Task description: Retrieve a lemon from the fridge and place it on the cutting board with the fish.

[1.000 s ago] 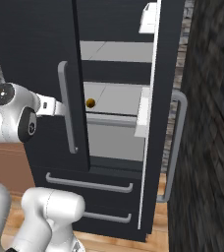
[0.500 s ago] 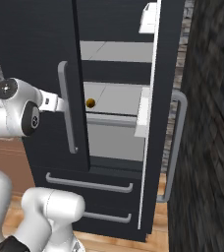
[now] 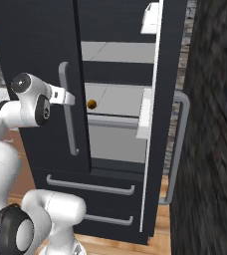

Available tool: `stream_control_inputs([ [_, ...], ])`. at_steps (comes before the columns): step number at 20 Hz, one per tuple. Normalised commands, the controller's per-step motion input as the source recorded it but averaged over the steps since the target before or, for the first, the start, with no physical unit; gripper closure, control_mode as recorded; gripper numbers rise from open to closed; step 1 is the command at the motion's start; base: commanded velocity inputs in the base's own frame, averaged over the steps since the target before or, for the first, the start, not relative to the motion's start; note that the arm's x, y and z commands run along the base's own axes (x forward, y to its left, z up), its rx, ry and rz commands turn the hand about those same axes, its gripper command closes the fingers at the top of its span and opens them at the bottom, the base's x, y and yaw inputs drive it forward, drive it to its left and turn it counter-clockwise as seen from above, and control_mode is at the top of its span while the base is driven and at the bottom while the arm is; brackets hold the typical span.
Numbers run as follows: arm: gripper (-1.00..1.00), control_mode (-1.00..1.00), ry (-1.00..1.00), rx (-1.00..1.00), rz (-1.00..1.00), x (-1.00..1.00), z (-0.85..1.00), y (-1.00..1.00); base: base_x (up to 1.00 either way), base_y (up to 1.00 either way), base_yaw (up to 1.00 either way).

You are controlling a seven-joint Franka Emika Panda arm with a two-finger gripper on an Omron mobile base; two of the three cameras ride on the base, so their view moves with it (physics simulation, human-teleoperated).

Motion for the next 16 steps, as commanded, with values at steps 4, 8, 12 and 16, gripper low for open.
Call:
stream_control_inputs([
  [4,-1.00,-1.00,0.00,0.00,0.00,0.72,0.00,0.00,0.00,0.00,0.00],
  [8,-1.00,-1.00,0.00,0.00,0.00,0.60,-0.01,0.00,0.00,0.00,0.00],
  [12,-1.00,-1.00,0.00,0.00,0.00,0.57,0.00,0.08,0.00,0.00,0.00],
  [16,-1.00,-1.00,0.00,0.00,0.00,0.60,0.00,0.01,0.00,0.00,0.00],
])
